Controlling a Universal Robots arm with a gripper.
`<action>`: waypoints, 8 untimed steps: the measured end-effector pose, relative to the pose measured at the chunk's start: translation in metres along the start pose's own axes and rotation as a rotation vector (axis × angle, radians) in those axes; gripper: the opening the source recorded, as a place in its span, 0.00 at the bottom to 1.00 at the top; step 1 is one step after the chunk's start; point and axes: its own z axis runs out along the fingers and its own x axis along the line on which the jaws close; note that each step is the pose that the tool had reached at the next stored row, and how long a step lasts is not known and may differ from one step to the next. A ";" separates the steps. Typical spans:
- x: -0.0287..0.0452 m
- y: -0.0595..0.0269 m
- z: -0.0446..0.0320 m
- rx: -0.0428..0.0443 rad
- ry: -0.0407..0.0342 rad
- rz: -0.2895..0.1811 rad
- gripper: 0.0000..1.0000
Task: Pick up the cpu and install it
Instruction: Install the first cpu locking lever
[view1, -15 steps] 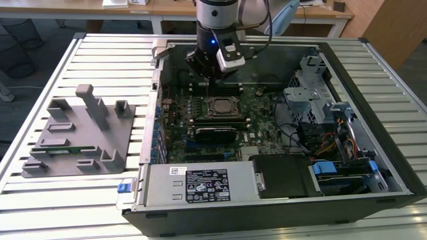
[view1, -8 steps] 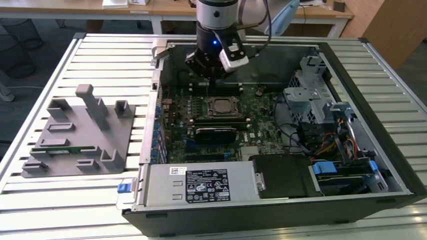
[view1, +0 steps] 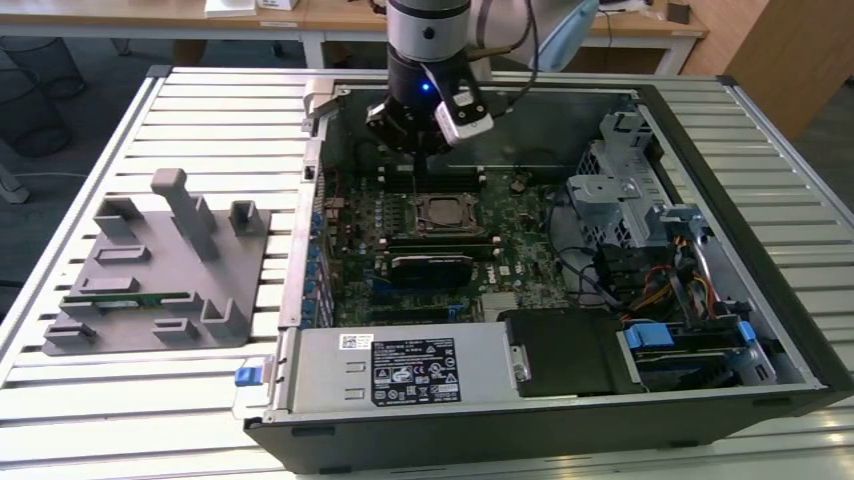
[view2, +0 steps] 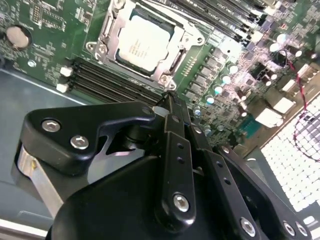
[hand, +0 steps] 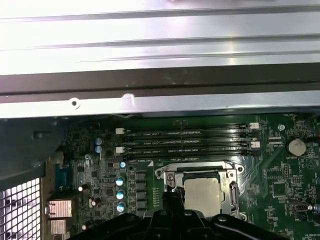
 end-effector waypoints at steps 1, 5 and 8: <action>0.0010 -0.0001 -0.0001 0.0007 0.0005 -0.007 0.11; 0.0075 -0.0005 -0.0001 0.0018 0.0020 -0.028 0.11; 0.0145 -0.0009 0.0001 0.0018 0.0026 -0.037 0.11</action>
